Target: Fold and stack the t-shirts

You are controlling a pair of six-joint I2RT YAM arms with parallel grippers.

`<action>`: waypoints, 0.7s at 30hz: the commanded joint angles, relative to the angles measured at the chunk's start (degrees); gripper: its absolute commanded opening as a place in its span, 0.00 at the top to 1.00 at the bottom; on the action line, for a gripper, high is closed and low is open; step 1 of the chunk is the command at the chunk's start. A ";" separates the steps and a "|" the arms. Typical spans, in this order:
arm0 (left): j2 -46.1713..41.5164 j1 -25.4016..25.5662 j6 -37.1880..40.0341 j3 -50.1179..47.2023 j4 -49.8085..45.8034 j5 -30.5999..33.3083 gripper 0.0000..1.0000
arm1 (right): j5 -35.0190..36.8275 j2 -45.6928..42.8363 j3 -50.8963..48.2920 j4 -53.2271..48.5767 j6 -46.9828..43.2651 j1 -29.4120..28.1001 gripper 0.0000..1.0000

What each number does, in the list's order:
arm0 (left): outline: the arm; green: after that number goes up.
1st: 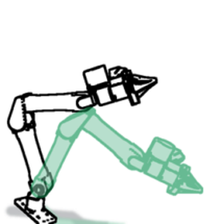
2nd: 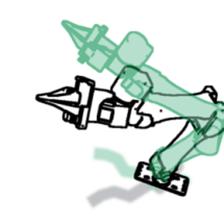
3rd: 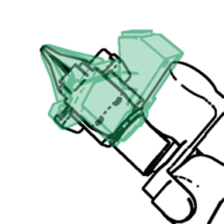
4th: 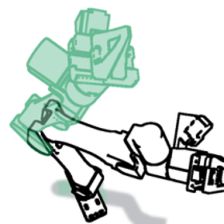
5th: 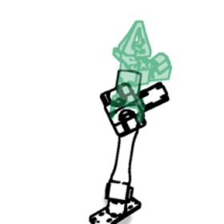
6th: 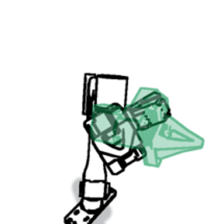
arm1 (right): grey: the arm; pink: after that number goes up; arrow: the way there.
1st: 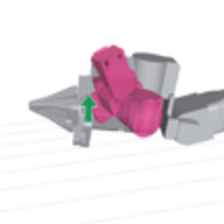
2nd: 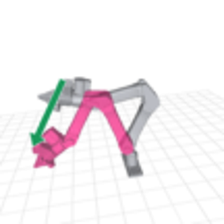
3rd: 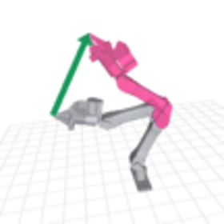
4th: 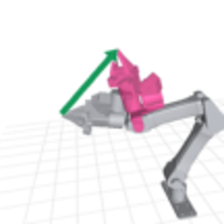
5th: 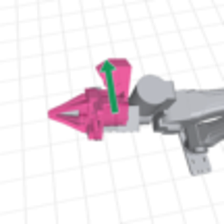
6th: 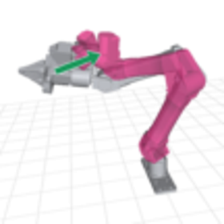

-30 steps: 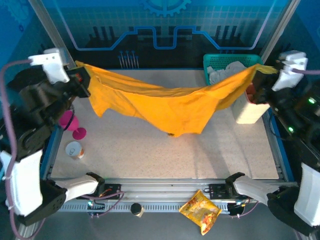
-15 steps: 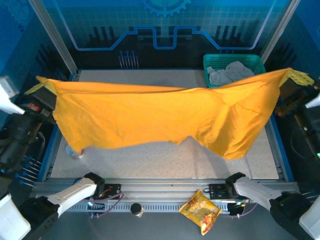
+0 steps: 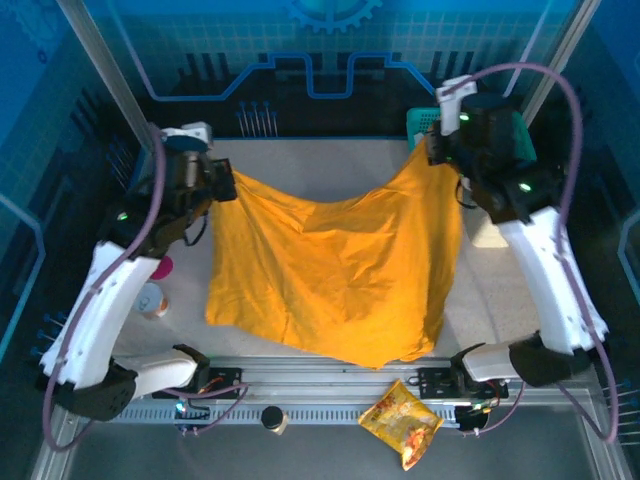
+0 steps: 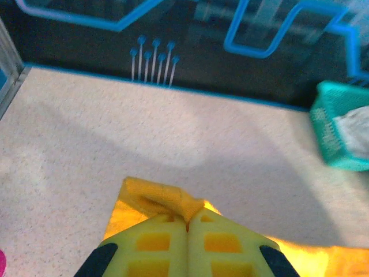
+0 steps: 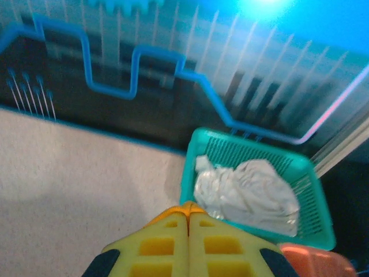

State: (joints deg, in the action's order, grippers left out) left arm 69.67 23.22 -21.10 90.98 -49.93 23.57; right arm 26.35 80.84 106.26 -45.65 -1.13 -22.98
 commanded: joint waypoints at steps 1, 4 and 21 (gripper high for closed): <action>2.70 -1.83 -2.73 -5.53 8.72 5.28 1.00 | -3.67 4.76 -3.51 7.40 2.37 2.00 1.00; 8.15 -5.91 -5.10 -10.57 14.07 4.77 1.00 | -5.76 12.30 -4.78 9.43 4.39 3.08 1.00; 53.94 -12.74 -6.05 14.37 13.33 3.85 1.00 | -8.75 59.31 27.79 3.78 12.84 8.80 1.00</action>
State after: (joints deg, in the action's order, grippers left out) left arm 122.17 10.63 -27.99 100.99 -34.24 24.80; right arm 17.85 136.99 127.15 -39.09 9.50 -14.76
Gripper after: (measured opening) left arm 0.051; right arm 0.057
